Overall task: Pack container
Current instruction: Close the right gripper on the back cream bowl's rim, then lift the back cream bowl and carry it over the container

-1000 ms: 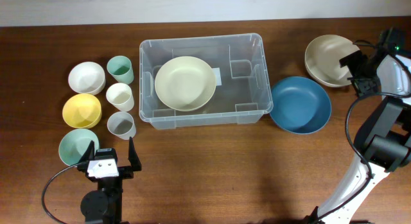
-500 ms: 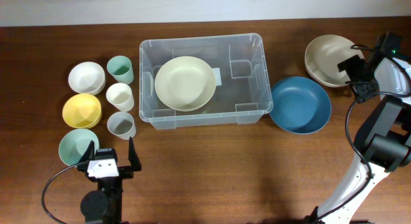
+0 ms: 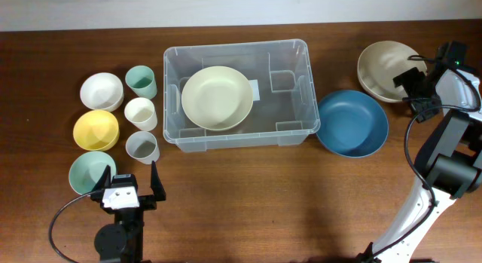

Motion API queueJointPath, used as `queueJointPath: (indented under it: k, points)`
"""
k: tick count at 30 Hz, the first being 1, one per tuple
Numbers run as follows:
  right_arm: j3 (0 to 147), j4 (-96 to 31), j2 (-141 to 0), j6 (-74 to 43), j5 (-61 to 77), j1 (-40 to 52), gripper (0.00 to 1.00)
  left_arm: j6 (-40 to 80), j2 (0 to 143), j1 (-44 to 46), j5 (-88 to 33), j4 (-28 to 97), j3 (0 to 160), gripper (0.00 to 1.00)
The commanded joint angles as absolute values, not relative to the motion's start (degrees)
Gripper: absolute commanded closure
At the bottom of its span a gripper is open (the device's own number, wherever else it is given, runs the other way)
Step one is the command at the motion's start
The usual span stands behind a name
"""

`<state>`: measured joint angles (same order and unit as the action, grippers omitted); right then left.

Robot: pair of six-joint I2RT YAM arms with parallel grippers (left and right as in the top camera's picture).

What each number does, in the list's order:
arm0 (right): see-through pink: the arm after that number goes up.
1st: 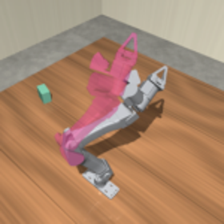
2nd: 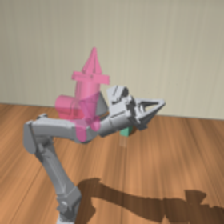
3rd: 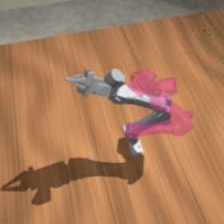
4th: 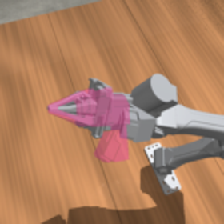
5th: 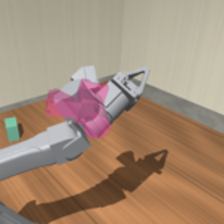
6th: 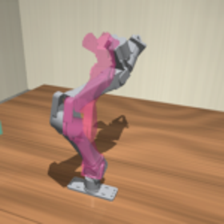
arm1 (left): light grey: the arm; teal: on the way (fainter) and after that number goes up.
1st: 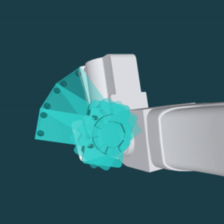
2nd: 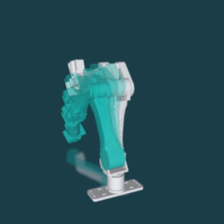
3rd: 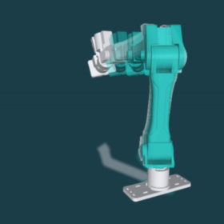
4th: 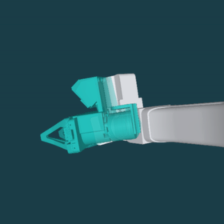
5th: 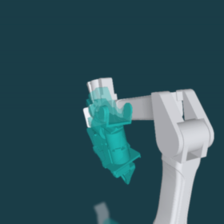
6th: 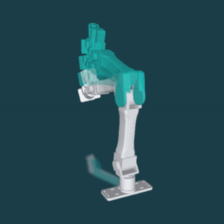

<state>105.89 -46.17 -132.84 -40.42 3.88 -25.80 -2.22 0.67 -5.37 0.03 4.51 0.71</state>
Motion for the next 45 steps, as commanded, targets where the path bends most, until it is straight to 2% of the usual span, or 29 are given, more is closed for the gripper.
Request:
queueJointPath:
  k: [1, 7, 10, 16, 20, 21, 24, 31, 36, 45]
  points:
    - [105.4, -45.9, -133.6, -40.5, 3.2, -25.8, 0.07, -3.1, 0.3, -5.4, -0.2, 4.8, 0.5, 0.0]
    - [105.4, -45.4, -133.6, -40.5, 3.9, -25.8, 0.23, -3.1, 0.3, -5.4, -0.2, 4.8, 0.5, 0.0]
    - [105.4, -45.1, -133.6, -40.5, 5.2, -25.8, 0.36, -3.1, 0.3, -5.4, -0.2, 4.8, 0.5, 0.0]
    - [105.4, -44.8, -133.6, -40.5, 5.8, -26.0, 0.66, -3.1, 0.3, -5.4, -0.2, 4.8, 0.5, 0.0]
    - [105.4, -44.8, -133.6, -40.5, 5.8, -26.0, 0.75, -3.1, 0.3, -5.4, -0.2, 4.8, 0.5, 0.0]
    - [105.4, -44.7, -133.6, -40.5, 5.7, -26.0, 0.83, -3.1, 0.3, -5.4, -0.2, 4.8, 0.5, 0.0]
    - [105.6, -44.8, -133.5, -40.5, 5.8, -26.4, 0.96, -3.1, 0.3, -5.4, -0.2, 4.8, 0.5, 0.0]
    - [108.9, -48.9, -133.2, -40.5, 5.8, -29.0, 0.96, -3.1, 0.3, -5.4, -0.2, 4.8, 0.5, 0.0]
    - [113.9, -52.3, -131.9, -35.5, 9.0, -30.3, 0.96, -3.1, 0.3, -5.4, -0.2, 4.8, 0.5, 0.0]
    - [132.0, -64.2, -131.4, -33.0, 18.2, -30.3, 0.96, -3.1, 0.3, -5.4, -0.2, 4.8, 0.5, 0.0]
